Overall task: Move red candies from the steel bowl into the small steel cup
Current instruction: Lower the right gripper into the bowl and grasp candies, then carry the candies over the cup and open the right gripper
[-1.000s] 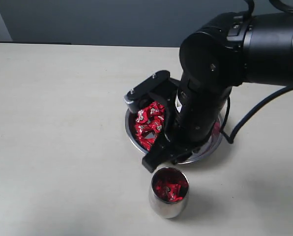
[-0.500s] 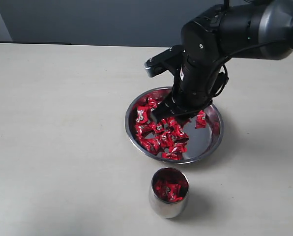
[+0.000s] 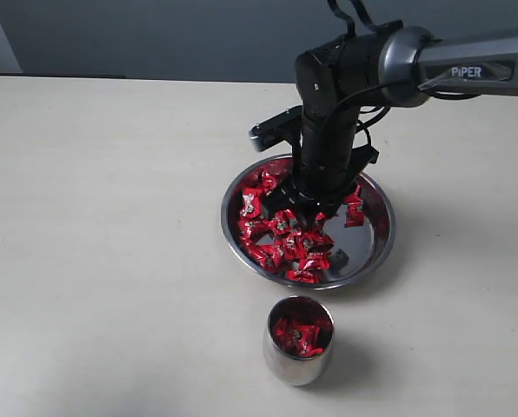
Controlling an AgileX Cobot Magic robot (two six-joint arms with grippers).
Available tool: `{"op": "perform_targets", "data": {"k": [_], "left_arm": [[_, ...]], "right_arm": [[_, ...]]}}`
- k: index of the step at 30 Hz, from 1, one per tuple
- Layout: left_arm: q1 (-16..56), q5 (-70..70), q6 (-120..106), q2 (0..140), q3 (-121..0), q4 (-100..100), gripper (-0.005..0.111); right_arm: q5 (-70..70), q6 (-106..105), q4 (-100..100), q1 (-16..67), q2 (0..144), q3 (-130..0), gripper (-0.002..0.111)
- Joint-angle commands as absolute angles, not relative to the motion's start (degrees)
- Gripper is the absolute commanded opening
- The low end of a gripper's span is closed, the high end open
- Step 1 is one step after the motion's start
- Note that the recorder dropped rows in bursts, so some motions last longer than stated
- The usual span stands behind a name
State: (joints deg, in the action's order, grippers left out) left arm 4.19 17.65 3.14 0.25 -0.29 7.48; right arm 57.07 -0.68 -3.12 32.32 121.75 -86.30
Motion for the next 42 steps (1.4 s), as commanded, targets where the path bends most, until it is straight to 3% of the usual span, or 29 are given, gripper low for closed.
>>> {"op": "perform_targets", "data": {"k": [1, 8, 10, 11, 13, 14, 26, 42], "left_arm": [[4.06, 17.27, 3.46, 0.0, 0.0, 7.61, 0.0], [4.06, 17.27, 3.46, 0.0, 0.0, 7.61, 0.0], [4.06, 17.27, 3.46, 0.0, 0.0, 7.61, 0.0], [4.06, 17.27, 3.46, 0.0, 0.0, 7.61, 0.0], [4.06, 17.27, 3.46, 0.0, 0.0, 7.61, 0.0], [4.06, 17.27, 3.46, 0.0, 0.0, 7.61, 0.0], [4.06, 17.27, 3.46, 0.0, 0.0, 7.61, 0.0], [4.06, 17.27, 3.46, 0.0, 0.0, 7.61, 0.0]], "right_arm": [[57.93, -1.24, -3.09, 32.05, 123.98, -87.29, 0.039], [58.89, -1.24, -3.09, 32.05, 125.55, -87.29, 0.037], [59.44, -1.24, -3.09, 32.05, 125.55, -87.29, 0.028], [59.57, -1.24, -3.21, 32.05, 125.55, -87.29, 0.016], [59.57, -1.24, -3.21, 32.05, 125.45, -87.29, 0.004], [59.57, -1.24, -3.21, 32.05, 125.45, -87.29, 0.002], [62.9, -2.54, 1.83, 32.7, 111.09, -85.19, 0.002], [59.39, -2.93, 5.31, 45.88, 94.63, -68.92, 0.002]]}}
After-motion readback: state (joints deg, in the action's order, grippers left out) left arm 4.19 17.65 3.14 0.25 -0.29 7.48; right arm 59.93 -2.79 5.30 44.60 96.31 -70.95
